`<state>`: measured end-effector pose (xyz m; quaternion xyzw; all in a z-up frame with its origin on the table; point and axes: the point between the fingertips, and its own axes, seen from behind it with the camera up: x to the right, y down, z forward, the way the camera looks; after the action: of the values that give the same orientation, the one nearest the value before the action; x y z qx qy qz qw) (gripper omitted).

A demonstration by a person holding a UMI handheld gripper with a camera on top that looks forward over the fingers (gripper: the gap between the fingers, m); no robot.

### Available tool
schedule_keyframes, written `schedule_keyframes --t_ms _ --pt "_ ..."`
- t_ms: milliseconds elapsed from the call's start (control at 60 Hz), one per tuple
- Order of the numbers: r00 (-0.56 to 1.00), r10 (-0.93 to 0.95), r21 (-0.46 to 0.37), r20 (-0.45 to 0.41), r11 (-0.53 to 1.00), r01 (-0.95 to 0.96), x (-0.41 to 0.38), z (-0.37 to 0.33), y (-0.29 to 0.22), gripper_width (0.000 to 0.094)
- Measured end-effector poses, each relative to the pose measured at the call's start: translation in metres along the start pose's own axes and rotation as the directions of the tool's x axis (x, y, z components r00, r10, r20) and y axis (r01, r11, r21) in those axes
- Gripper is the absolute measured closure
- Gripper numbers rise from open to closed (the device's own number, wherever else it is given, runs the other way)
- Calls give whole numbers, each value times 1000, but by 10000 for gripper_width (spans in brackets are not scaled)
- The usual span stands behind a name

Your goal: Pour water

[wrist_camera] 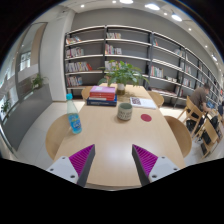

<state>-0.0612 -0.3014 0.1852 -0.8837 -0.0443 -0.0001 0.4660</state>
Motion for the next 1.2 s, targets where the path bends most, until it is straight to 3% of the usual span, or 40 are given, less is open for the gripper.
schedule_keyframes --t_ms 167,367,650,850,900,967,1200 --pt "995 -56 33 88 998 53 -86 54 13 176" --pt "988 0 103 155 995 -16 -166 137 -15 179" --pt "987 -1 173 159 984 -27 -210 240 -69 180" --pt "990 -37 292 138 956 -5 -220 278 -99 182" --pt "988 -44 337 147 941 -8 -220 281 -106 226" --pt "986 -37 375 160 927 -26 -221 288 -110 362" --pt "979 -42 383 199 923 -38 -221 295 -116 517"
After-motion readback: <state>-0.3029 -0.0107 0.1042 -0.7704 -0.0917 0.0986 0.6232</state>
